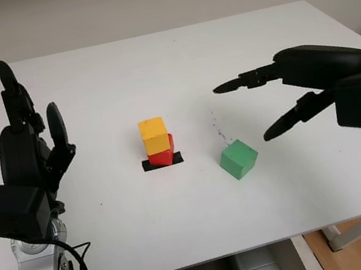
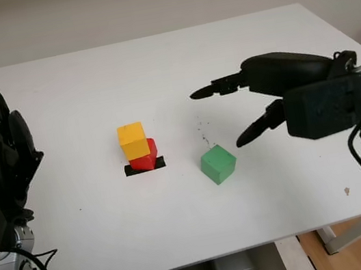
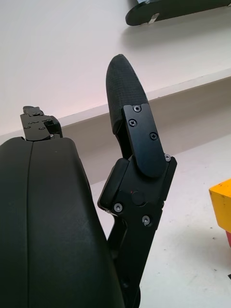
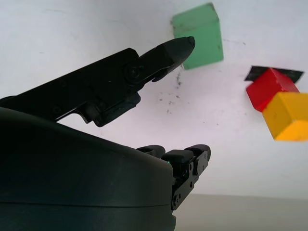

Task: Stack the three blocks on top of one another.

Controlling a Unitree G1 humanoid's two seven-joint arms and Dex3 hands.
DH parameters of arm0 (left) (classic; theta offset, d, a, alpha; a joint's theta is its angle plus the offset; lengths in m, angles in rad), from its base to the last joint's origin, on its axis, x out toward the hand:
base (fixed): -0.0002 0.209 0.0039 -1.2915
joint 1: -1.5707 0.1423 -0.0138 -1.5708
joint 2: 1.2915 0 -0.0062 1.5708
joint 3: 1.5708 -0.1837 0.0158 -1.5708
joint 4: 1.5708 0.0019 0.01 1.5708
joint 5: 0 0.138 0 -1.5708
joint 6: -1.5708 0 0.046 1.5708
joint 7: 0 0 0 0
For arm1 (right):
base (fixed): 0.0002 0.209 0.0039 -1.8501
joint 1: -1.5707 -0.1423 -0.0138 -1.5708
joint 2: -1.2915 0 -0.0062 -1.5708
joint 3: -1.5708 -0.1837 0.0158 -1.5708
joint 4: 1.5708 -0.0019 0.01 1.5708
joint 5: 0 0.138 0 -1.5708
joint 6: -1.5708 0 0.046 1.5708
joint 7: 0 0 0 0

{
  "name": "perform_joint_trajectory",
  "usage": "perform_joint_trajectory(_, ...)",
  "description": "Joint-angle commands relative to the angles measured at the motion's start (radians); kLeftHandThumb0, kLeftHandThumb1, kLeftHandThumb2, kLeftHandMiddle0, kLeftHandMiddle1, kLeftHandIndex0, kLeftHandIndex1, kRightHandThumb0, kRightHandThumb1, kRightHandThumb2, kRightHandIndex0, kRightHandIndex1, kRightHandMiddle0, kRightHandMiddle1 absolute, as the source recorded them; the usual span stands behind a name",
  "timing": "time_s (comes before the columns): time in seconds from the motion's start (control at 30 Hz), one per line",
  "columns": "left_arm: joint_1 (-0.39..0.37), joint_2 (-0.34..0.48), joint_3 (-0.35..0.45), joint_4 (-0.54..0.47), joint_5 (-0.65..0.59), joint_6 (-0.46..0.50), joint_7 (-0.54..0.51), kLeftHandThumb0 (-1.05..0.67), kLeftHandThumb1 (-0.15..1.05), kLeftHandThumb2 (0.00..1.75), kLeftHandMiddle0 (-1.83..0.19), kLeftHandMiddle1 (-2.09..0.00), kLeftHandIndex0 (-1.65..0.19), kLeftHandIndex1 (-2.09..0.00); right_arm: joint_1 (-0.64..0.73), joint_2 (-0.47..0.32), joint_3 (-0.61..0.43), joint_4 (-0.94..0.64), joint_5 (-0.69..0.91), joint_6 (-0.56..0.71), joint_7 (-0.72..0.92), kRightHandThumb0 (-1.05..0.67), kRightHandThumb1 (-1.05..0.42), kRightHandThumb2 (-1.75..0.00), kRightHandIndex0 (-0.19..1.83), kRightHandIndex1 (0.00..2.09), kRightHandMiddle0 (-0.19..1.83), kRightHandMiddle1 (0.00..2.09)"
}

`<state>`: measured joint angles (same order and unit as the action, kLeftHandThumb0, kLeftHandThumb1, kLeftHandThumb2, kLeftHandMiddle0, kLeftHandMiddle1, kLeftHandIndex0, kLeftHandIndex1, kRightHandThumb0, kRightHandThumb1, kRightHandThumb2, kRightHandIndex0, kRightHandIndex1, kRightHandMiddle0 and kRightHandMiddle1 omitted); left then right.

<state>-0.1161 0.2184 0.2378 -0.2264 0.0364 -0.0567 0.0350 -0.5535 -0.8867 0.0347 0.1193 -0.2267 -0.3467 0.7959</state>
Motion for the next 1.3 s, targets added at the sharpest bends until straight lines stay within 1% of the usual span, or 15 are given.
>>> perform_joint_trajectory(0.0,-0.005,-0.002,-0.003,-0.006,0.008,-0.003,0.007,-0.78,1.05,0.69,0.19,0.00,0.19,0.00,0.016,-0.040,0.002,-0.031,-0.016,-0.039,0.005,-0.55,-0.83,-0.06,0.31,0.04,0.36,0.04)
perform_joint_trajectory(0.07,-0.003,-0.005,-0.002,-0.008,0.005,-0.001,0.010,-0.78,1.05,0.68,0.19,0.00,0.19,0.00,0.035,-0.062,0.005,-0.044,-0.049,-0.097,-0.011,-0.57,-0.84,-0.06,0.30,0.05,0.35,0.05)
perform_joint_trajectory(0.17,-0.003,-0.005,-0.003,0.000,0.004,-0.010,0.010,-0.77,1.05,0.68,0.19,0.00,0.19,0.00,0.064,-0.071,0.005,-0.057,-0.089,-0.175,-0.052,-0.59,-0.85,-0.06,0.31,0.05,0.36,0.05)
perform_joint_trajectory(0.27,-0.001,-0.007,-0.006,0.001,0.007,-0.008,0.013,-0.76,1.05,0.67,0.19,0.00,0.19,0.00,0.097,-0.074,0.003,-0.087,-0.123,-0.195,-0.077,-0.60,-0.85,-0.06,0.31,0.05,0.36,0.05)
perform_joint_trajectory(0.33,0.001,-0.008,-0.008,0.003,0.008,-0.009,0.013,-0.75,1.05,0.65,0.19,0.00,0.19,0.00,0.120,-0.060,0.005,-0.105,-0.158,-0.203,-0.112,-0.59,-0.85,-0.06,0.31,0.05,0.36,0.05)
perform_joint_trajectory(0.4,0.001,-0.010,-0.011,0.005,0.013,-0.009,0.016,-0.75,1.05,0.64,0.19,0.00,0.19,0.00,0.132,-0.037,0.018,-0.094,-0.207,-0.238,-0.176,-0.60,-0.85,-0.06,0.32,0.06,0.37,0.06)
perform_joint_trajectory(0.5,0.002,-0.007,-0.015,0.005,0.027,-0.010,0.016,-0.76,1.05,0.63,0.19,0.00,0.19,0.00,0.128,0.004,0.050,-0.028,-0.265,-0.304,-0.280,-0.62,-0.85,-0.06,0.31,0.05,0.39,0.06)
perform_joint_trajectory(0.63,0.013,-0.005,-0.016,-0.010,0.039,0.006,0.018,-0.78,1.05,0.60,0.19,0.00,0.19,0.00,0.103,0.047,0.090,0.064,-0.339,-0.361,-0.400,-0.68,-0.87,-0.06,0.21,0.01,0.43,0.08)
perform_joint_trajectory(0.73,0.024,-0.003,-0.014,-0.019,0.053,0.012,0.020,-0.79,1.05,0.59,0.19,0.00,0.19,0.00,0.082,0.065,0.118,0.103,-0.384,-0.372,-0.449,-0.71,-0.90,-0.07,0.13,0.00,0.45,0.08)
perform_joint_trajectory(0.87,0.037,0.000,-0.012,-0.027,0.058,0.015,0.015,-0.79,1.05,0.59,0.19,0.00,0.19,0.00,0.067,0.085,0.143,0.158,-0.409,-0.398,-0.514,-0.71,-0.90,-0.06,0.10,0.01,0.50,0.10)
perform_joint_trajectory(1.1,0.042,0.010,-0.013,-0.036,0.072,0.030,0.011,-0.77,1.05,0.61,0.19,0.00,0.19,0.00,0.043,0.089,0.175,0.209,-0.433,-0.395,-0.541,-0.70,-0.92,-0.06,0.08,0.03,0.56,0.14)
perform_joint_trajectory(1.27,0.044,0.011,-0.015,-0.042,0.077,0.043,0.009,-0.77,1.05,0.61,0.19,0.00,0.19,0.00,0.031,0.085,0.184,0.231,-0.431,-0.388,-0.531,-0.69,-0.92,-0.06,0.08,0.04,0.58,0.16)
